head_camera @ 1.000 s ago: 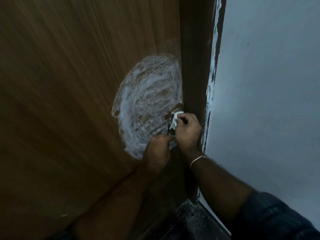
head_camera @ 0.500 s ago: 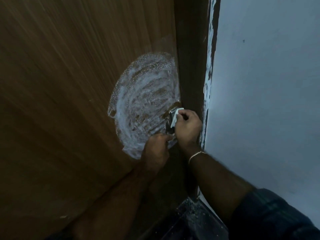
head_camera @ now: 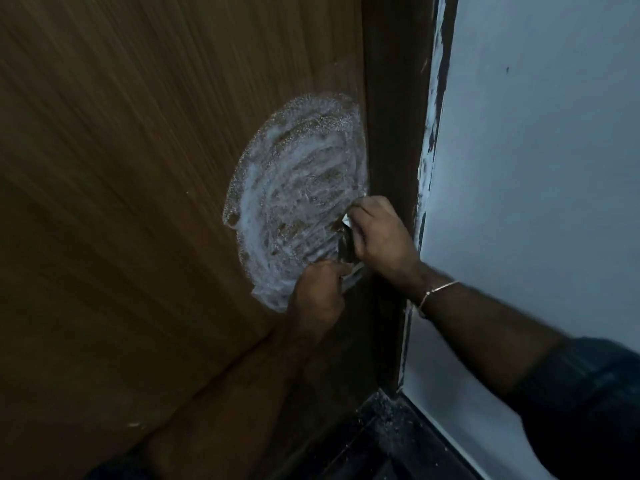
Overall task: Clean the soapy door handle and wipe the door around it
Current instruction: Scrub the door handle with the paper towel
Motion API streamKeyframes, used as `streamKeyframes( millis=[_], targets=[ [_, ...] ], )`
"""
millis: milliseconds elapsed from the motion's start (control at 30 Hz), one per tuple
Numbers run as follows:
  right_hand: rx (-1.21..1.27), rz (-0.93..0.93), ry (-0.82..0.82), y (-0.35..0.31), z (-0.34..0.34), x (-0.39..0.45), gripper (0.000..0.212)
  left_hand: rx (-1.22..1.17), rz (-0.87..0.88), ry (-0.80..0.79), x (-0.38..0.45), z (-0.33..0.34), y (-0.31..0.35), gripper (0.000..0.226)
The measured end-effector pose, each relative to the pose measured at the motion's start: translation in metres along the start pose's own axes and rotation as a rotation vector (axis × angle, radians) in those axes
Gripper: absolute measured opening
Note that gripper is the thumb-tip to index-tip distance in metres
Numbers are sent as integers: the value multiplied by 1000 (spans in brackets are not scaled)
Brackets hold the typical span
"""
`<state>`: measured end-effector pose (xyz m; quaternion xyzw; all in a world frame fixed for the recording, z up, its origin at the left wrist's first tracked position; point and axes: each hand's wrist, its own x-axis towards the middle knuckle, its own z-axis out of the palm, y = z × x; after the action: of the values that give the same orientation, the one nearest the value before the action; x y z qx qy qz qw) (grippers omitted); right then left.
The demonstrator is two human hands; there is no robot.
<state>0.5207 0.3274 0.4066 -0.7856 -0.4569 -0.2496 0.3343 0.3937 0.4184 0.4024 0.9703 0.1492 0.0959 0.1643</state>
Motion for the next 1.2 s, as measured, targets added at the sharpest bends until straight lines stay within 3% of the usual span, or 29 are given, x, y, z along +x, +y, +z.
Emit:
streamKeyframes(
  millis=[67,200,333,433,500,633,700,767,867,1067,1133,1200],
  targets=[
    [-134,-197,-74,11,-10,6,26,1,5,8,0,-2,2,40],
    [-359,-625,-80,17,-18,14,14,55,22,-26,0,-5,2,38],
    [-432,-742,-144,20,-19,18,13,73,29,-44,0,-7,5,41],
    [-260,-548,-103,24,-20,17,21,57,17,-42,-1,-8,5,42],
    [-65,-221,-29,18,-13,7,25,34,7,-33,-1,-6,4,43],
    [318,440,314,-15,12,-7,22,12,17,-39,0,-6,4,34],
    [440,662,456,-28,18,-3,20,-1,15,-26,0,-6,3,32],
    [550,830,499,-30,20,-1,19,-14,8,-15,-2,-5,5,32],
    [581,901,478,-30,19,-3,18,-22,2,-4,-4,-7,7,35],
    [500,609,345,-38,27,-17,12,-2,22,-10,-4,-9,9,25],
    [531,679,392,-40,32,-16,14,-7,16,-6,-4,-10,9,24],
    [676,888,504,-46,38,-12,14,-46,11,-20,-5,-10,10,22]
  ],
)
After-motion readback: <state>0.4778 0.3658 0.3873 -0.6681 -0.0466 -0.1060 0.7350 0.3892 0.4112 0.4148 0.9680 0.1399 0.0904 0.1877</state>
